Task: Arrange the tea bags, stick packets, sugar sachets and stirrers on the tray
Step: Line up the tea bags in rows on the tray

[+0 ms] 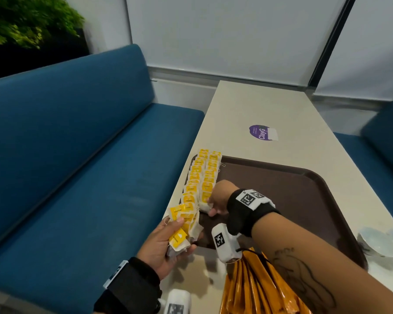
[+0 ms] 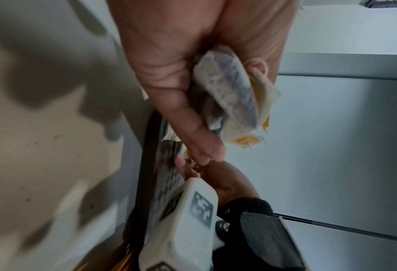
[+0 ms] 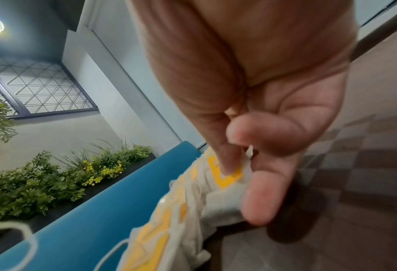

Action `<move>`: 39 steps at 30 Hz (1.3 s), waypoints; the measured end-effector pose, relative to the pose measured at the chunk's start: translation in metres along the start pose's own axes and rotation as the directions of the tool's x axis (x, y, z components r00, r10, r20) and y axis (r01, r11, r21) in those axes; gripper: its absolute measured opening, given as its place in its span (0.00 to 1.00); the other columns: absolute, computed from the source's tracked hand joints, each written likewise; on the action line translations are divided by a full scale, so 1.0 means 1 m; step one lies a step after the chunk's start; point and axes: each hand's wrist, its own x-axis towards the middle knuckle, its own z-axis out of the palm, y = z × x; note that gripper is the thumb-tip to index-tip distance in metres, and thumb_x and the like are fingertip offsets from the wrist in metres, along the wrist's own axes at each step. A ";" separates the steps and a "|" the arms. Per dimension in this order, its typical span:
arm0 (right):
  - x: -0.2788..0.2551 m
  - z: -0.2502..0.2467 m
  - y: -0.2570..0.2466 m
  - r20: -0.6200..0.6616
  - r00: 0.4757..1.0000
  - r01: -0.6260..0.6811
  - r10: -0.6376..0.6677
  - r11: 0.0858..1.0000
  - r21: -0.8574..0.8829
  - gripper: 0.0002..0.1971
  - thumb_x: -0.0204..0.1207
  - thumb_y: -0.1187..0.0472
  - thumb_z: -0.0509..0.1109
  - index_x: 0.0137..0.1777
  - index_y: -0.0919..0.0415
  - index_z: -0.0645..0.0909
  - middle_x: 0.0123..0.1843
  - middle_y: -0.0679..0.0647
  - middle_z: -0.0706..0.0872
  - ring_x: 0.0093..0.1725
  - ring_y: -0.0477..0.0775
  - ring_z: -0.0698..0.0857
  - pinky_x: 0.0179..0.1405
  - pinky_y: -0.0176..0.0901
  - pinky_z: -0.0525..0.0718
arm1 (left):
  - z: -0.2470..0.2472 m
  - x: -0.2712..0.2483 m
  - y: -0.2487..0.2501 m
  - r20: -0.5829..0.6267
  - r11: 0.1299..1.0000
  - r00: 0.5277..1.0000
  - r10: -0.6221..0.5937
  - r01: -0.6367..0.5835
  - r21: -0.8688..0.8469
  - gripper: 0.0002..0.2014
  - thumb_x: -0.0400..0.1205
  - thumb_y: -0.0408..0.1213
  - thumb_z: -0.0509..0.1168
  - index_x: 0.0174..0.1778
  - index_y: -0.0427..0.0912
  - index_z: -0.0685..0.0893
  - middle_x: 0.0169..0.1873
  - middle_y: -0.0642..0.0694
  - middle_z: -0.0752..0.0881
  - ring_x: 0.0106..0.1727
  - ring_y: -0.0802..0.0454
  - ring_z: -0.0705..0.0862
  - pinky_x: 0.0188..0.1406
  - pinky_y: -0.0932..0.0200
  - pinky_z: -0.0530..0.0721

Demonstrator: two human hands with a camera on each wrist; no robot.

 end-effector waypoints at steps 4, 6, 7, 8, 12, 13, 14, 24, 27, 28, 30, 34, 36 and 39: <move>0.009 -0.003 -0.003 -0.037 0.999 -0.020 0.023 0.997 0.068 0.12 0.78 0.67 0.66 0.34 0.59 0.72 0.35 0.55 0.79 0.12 0.39 0.78 0.12 0.27 0.74 | 0.002 -0.001 -0.002 0.002 1.000 1.000 0.001 -0.001 0.009 0.21 0.69 0.35 0.68 0.59 0.40 0.80 0.56 0.30 0.84 0.47 0.34 0.80 0.20 0.55 0.86; 0.010 -0.003 -0.007 -0.011 0.997 -0.072 0.073 0.994 0.080 0.10 0.80 0.65 0.66 0.37 0.62 0.73 0.35 0.57 0.81 0.18 0.46 0.83 0.16 0.34 0.77 | 0.002 -0.001 -0.003 0.007 1.000 1.000 0.003 -0.003 0.008 0.21 0.69 0.35 0.68 0.59 0.40 0.80 0.54 0.31 0.84 0.46 0.34 0.80 0.20 0.56 0.86; 0.008 -0.002 -0.009 0.028 0.993 -0.113 0.111 0.990 0.088 0.08 0.81 0.64 0.65 0.41 0.63 0.74 0.37 0.58 0.84 0.25 0.50 0.85 0.20 0.38 0.77 | 0.002 -0.001 -0.004 0.013 1.000 1.000 0.000 0.000 0.003 0.21 0.69 0.35 0.68 0.59 0.40 0.80 0.54 0.31 0.84 0.46 0.35 0.80 0.20 0.56 0.86; 0.006 -0.001 -0.009 0.062 0.990 -0.134 0.128 0.986 0.103 0.06 0.82 0.63 0.65 0.45 0.64 0.75 0.42 0.60 0.86 0.32 0.53 0.85 0.25 0.39 0.77 | 0.003 -0.002 -0.004 0.020 1.000 1.000 -0.004 0.004 -0.003 0.21 0.69 0.35 0.67 0.59 0.40 0.80 0.54 0.30 0.84 0.46 0.35 0.80 0.20 0.55 0.86; 0.002 -0.008 0.002 -0.102 0.995 0.030 -0.023 0.997 0.070 0.09 0.74 0.66 0.72 0.37 0.58 0.75 0.39 0.56 0.84 0.33 0.52 0.83 0.25 0.37 0.82 | 0.008 -0.005 -0.003 0.049 1.000 0.998 -0.027 0.027 -0.012 0.21 0.69 0.34 0.68 0.59 0.40 0.80 0.54 0.30 0.84 0.46 0.34 0.82 0.20 0.53 0.86; -0.005 -0.011 0.004 -0.150 0.986 0.080 -0.069 0.995 0.068 0.10 0.73 0.67 0.73 0.35 0.58 0.75 0.38 0.56 0.82 0.33 0.52 0.82 0.29 0.39 0.84 | 0.009 -0.006 -0.003 0.053 1.000 0.998 -0.030 0.031 -0.007 0.22 0.69 0.35 0.67 0.60 0.39 0.80 0.54 0.30 0.84 0.45 0.34 0.84 0.20 0.53 0.86; -0.015 -0.014 0.006 -0.170 0.980 0.122 -0.106 0.989 0.085 0.10 0.73 0.67 0.74 0.36 0.58 0.76 0.36 0.55 0.82 0.32 0.51 0.81 0.30 0.40 0.84 | 0.011 -0.007 -0.003 0.053 0.999 0.998 -0.035 0.035 -0.005 0.23 0.69 0.35 0.67 0.62 0.39 0.79 0.54 0.30 0.84 0.44 0.35 0.85 0.20 0.54 0.86; -0.105 -0.011 0.024 0.128 0.910 0.354 -0.393 0.901 0.252 0.17 0.68 0.74 0.74 0.49 0.52 0.84 0.43 0.51 0.85 0.39 0.46 0.81 0.21 0.33 0.71 | 0.025 -0.018 -0.010 0.076 0.997 0.994 -0.074 0.075 -0.001 0.23 0.69 0.36 0.68 0.61 0.39 0.80 0.48 0.34 0.87 0.37 0.40 0.86 0.20 0.53 0.87; -0.116 -0.001 0.029 0.106 0.914 0.350 -0.393 0.891 0.289 0.15 0.67 0.77 0.75 0.47 0.58 0.82 0.39 0.53 0.85 0.30 0.41 0.82 0.23 0.28 0.76 | 0.027 -0.024 -0.014 0.095 0.996 0.991 -0.089 0.089 0.004 0.20 0.69 0.36 0.67 0.58 0.39 0.80 0.42 0.35 0.88 0.32 0.42 0.88 0.21 0.52 0.87; -0.120 0.002 0.031 0.091 0.919 0.344 -0.385 0.892 0.294 0.14 0.66 0.77 0.76 0.46 0.59 0.81 0.39 0.52 0.85 0.31 0.40 0.84 0.26 0.27 0.79 | 0.028 -0.025 -0.016 0.103 0.995 0.990 -0.096 0.096 0.002 0.20 0.69 0.36 0.67 0.58 0.39 0.80 0.41 0.35 0.88 0.31 0.42 0.88 0.21 0.52 0.87; -0.125 0.007 0.033 0.057 0.925 0.345 -0.376 0.893 0.289 0.14 0.65 0.76 0.77 0.45 0.60 0.80 0.39 0.52 0.86 0.34 0.43 0.85 0.32 0.30 0.84 | 0.028 -0.026 -0.019 0.092 0.994 0.990 -0.109 0.110 -0.003 0.21 0.71 0.37 0.67 0.60 0.38 0.79 0.41 0.34 0.87 0.31 0.43 0.89 0.22 0.52 0.88; -0.129 0.016 0.038 0.002 0.931 0.346 -0.364 0.886 0.307 0.17 0.65 0.77 0.77 0.48 0.60 0.79 0.33 0.52 0.82 0.30 0.45 0.83 0.28 0.33 0.84 | 0.027 -0.026 -0.021 0.034 0.994 0.994 -0.108 0.109 -0.007 0.17 0.82 0.36 0.61 0.66 0.35 0.76 0.40 0.34 0.87 0.25 0.45 0.88 0.22 0.52 0.88; -0.130 0.018 0.040 -0.003 0.941 0.321 -0.339 0.887 0.332 0.18 0.65 0.77 0.78 0.51 0.61 0.79 0.33 0.52 0.82 0.28 0.42 0.83 0.25 0.30 0.81 | 0.024 -0.026 -0.020 0.013 0.995 0.995 -0.102 0.103 -0.009 0.17 0.83 0.36 0.60 0.67 0.34 0.75 0.44 0.33 0.86 0.24 0.45 0.87 0.23 0.52 0.88; -0.128 0.020 0.040 -0.001 0.949 0.295 -0.316 0.883 0.365 0.17 0.67 0.77 0.75 0.53 0.64 0.79 0.34 0.53 0.82 0.25 0.39 0.83 0.24 0.27 0.79 | 0.022 -0.025 -0.016 -0.017 0.995 0.995 -0.096 0.096 -0.005 0.15 0.83 0.36 0.60 0.63 0.34 0.77 0.42 0.33 0.88 0.24 0.46 0.86 0.23 0.52 0.88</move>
